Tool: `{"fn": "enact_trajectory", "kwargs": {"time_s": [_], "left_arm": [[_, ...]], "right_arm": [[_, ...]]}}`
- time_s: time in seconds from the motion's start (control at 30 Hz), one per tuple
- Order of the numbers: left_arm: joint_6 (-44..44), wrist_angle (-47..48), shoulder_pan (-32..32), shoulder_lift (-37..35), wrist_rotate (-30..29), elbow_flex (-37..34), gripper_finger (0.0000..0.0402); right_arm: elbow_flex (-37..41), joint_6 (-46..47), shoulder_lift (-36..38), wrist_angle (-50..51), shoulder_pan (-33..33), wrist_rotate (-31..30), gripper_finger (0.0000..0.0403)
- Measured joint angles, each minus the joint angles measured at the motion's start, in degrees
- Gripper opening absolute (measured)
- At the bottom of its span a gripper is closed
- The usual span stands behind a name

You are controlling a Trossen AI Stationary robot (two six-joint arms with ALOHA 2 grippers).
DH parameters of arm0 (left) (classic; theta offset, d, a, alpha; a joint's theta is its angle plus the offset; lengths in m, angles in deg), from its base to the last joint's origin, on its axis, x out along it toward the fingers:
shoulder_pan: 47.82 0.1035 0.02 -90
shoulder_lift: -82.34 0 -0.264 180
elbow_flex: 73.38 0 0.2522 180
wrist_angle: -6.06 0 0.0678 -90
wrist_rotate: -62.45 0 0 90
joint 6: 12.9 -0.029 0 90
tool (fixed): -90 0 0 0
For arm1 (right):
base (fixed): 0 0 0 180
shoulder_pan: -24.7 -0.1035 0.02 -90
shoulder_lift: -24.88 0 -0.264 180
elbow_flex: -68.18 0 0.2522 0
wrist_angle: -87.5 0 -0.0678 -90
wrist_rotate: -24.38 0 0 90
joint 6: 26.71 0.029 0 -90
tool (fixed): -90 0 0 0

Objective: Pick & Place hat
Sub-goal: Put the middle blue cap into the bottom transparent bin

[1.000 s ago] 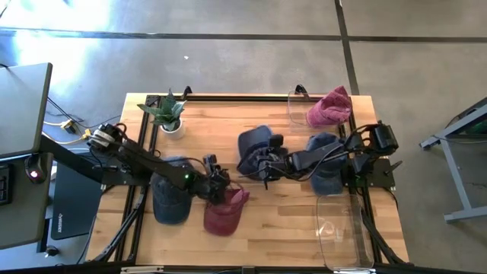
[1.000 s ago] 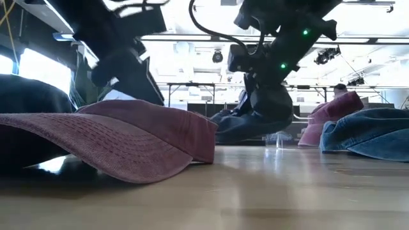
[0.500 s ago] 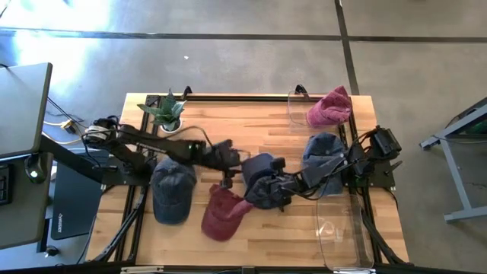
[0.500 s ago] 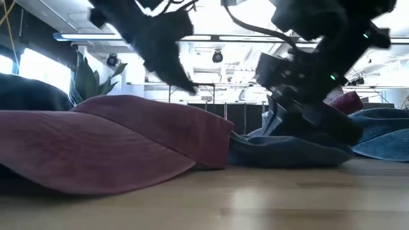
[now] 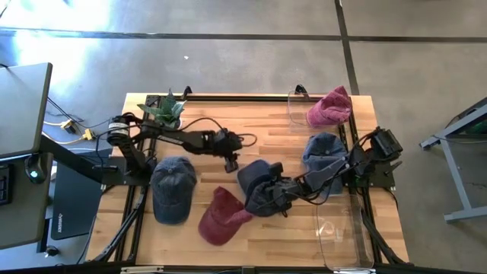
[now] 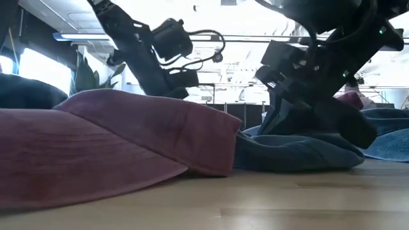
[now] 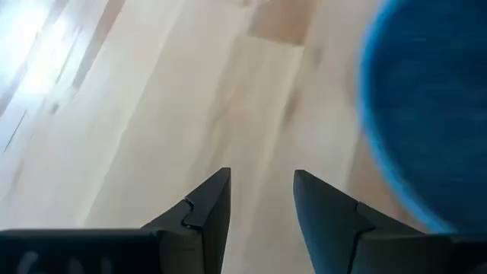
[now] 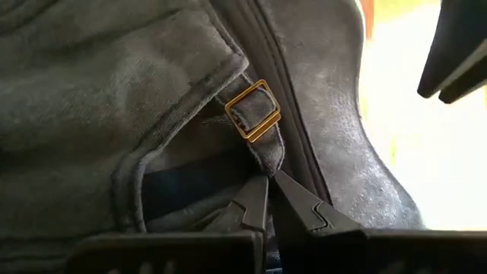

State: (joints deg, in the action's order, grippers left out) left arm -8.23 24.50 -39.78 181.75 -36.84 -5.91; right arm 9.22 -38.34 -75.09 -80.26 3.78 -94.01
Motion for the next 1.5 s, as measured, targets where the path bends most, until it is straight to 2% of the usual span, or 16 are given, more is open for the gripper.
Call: {"fn": "enact_trajectory", "kwargs": {"time_s": [0.13, 0.23, 0.37, 0.57, 0.73, 1.2, 1.33, 1.5], "left_arm": [[-1.65, -3.66, 2.68, 0.0, 9.98, -0.13, 0.014], [-1.68, -10.75, 2.36, 4.15, 14.06, -0.3, 0.014], [-1.93, -15.09, 1.37, 8.0, 20.2, -0.27, 0.0139], [-2.94, -16.65, 0.52, 11.34, 21.02, 0.78, 0.0139], [-2.95, -18.47, 0.49, 11.7, 22.26, 0.96, 0.0139], [-2.87, -19.51, 0.47, 11.8, 23.35, 0.85, 0.014], [-2.64, -19.32, 0.39, 11.58, 22.52, 0.85, 0.014], [-3.43, -13.24, -1.55, 9.28, 15.36, 1.77, 0.014]], "right_arm": [[-0.01, -0.43, 0.01, 0.0, -0.38, 0.19, 0.0006], [-0.01, -0.43, 0.01, -0.02, -0.43, 0.11, 0.0003], [-0.01, -0.43, 0.01, -0.93, -0.46, -2.05, 0.0007], [-0.04, -0.79, 2.34, -2.92, -0.58, -3.74, 0.0003], [-0.25, 0.37, 4.39, -5.56, -0.49, -10.63, 0.0007], [0.05, 2.63, -1.66, -4.87, 6.65, 8.27, 0.0018], [0.05, 3.83, -1.11, -3.7, 7.07, 9.17, 0.006], [-1.63, 5.11, 4.15, 4.94, 6.7, 8.27, 0.0163]]}}
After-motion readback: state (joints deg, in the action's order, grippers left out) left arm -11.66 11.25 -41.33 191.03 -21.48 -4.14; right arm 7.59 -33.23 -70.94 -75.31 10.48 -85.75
